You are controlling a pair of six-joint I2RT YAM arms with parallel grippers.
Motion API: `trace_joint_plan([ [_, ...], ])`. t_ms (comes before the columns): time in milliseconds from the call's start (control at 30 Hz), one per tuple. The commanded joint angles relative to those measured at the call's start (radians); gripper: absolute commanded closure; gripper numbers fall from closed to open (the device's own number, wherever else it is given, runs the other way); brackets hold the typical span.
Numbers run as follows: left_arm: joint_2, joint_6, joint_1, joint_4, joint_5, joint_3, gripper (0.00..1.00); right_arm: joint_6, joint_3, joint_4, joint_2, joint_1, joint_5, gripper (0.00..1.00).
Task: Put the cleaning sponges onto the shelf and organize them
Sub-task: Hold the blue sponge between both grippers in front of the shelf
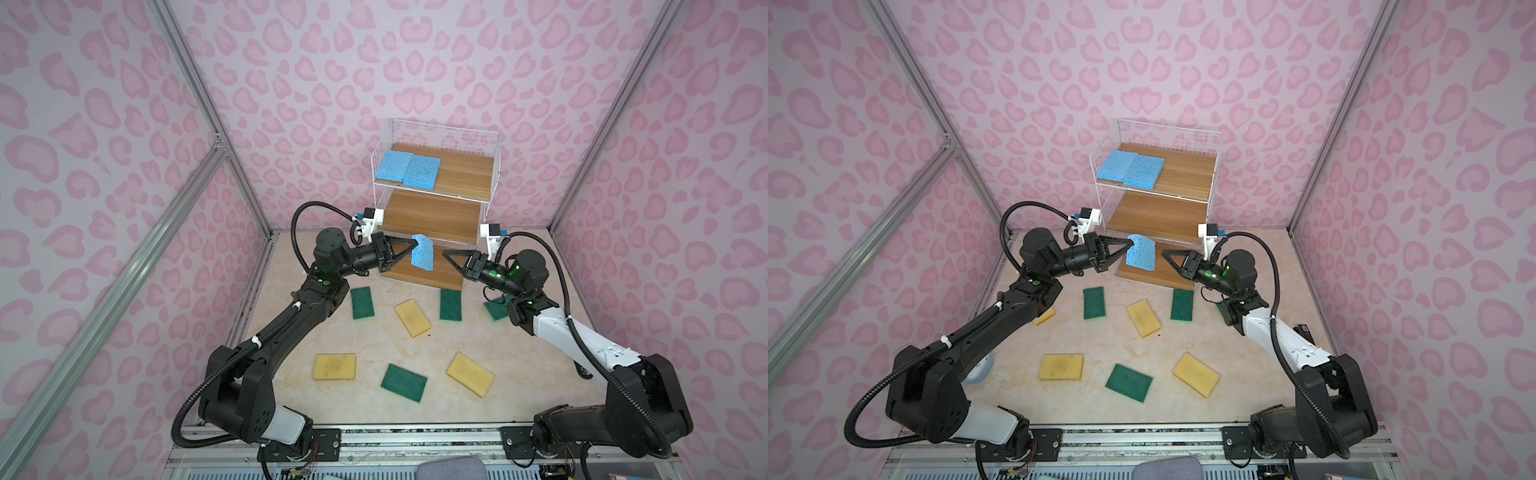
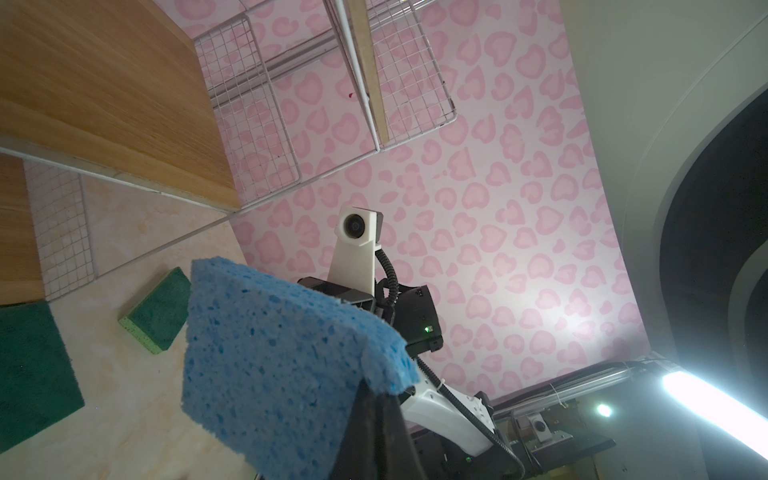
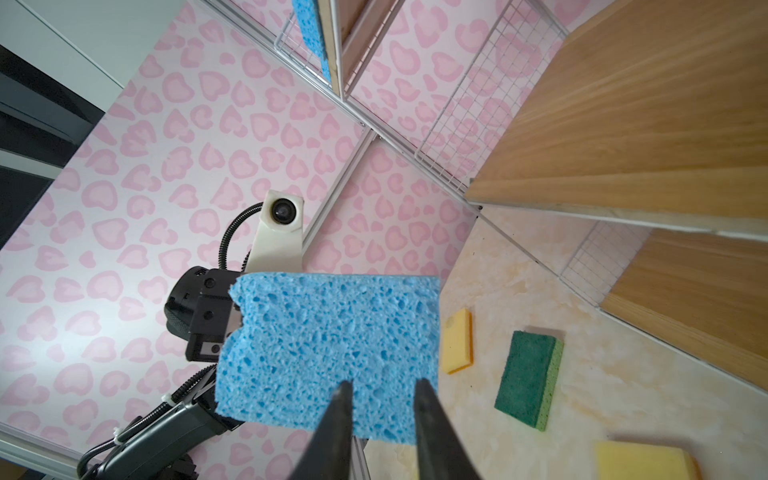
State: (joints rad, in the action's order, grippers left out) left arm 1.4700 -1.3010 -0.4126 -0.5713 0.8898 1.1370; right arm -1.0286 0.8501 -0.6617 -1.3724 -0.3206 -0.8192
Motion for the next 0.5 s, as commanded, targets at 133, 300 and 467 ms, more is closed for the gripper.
trace_joint_plan([
  [133,-0.022,-0.021,-0.01,-0.055,0.02,0.035,0.96,-0.017,-0.033,-0.101,-0.007,-0.008,-0.038,0.23],
  [300,-0.019,-0.034,-0.033,-0.08,0.02,0.041,0.96,-0.051,0.004,-0.153,-0.043,-0.026,-0.047,0.22],
  [467,-0.026,-0.044,-0.037,-0.091,0.019,0.049,0.96,-0.102,0.02,-0.237,-0.079,-0.029,-0.051,0.24],
])
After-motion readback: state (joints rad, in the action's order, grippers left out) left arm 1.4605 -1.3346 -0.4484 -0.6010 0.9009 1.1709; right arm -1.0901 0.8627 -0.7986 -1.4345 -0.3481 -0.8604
